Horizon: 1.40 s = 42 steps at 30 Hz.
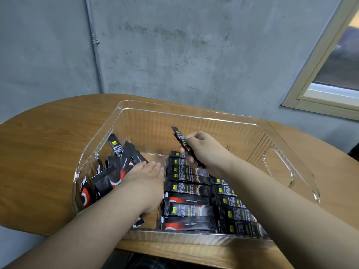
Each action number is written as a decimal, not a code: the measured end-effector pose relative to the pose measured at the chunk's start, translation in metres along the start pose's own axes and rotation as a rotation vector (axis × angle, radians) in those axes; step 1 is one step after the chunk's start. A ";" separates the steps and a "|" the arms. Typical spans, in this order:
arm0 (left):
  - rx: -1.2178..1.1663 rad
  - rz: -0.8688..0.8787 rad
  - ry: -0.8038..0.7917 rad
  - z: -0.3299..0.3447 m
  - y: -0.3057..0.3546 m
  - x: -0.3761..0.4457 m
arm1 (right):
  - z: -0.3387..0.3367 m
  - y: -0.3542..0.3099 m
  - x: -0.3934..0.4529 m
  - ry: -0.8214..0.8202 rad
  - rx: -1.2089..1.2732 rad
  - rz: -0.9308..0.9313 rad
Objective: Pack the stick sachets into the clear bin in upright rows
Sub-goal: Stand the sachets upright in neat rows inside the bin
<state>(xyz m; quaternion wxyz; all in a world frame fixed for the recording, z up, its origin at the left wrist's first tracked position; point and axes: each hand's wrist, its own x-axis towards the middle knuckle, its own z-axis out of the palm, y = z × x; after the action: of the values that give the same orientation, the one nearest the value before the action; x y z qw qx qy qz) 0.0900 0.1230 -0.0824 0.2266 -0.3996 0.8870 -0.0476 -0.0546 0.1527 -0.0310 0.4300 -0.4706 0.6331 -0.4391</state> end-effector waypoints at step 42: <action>0.017 0.019 0.026 0.002 -0.001 -0.001 | -0.029 0.010 -0.047 -0.118 -0.670 -0.077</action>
<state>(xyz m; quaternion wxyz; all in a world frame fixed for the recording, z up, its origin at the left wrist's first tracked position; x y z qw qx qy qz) 0.0924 0.1232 -0.0831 0.2187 -0.3886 0.8932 -0.0582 -0.0755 0.2041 -0.0274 0.2705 -0.6338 0.6980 -0.1947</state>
